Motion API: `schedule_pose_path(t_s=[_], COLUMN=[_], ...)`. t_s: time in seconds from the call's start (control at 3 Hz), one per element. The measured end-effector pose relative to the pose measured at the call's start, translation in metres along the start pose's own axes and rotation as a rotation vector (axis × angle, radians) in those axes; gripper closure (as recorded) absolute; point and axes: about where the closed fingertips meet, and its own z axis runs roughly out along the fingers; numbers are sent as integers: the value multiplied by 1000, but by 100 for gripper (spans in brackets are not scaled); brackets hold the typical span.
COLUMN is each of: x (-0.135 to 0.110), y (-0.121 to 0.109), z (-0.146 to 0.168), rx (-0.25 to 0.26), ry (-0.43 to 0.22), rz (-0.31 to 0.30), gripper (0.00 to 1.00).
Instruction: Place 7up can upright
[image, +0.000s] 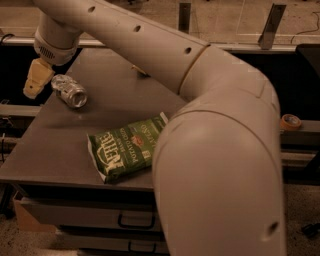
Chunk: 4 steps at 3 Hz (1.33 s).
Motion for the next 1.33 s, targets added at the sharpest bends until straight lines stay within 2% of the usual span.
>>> schedule_pose_path(t_s=[0.33,0.67,1.0,1.33], x=[4,20,38,54], y=[-10,-19,-28,-31], z=[35,51,54,56], rx=[23,64,107,130], ry=[73,161,257,333], rz=[114,207,286,338], gripper=[0,0,0,18])
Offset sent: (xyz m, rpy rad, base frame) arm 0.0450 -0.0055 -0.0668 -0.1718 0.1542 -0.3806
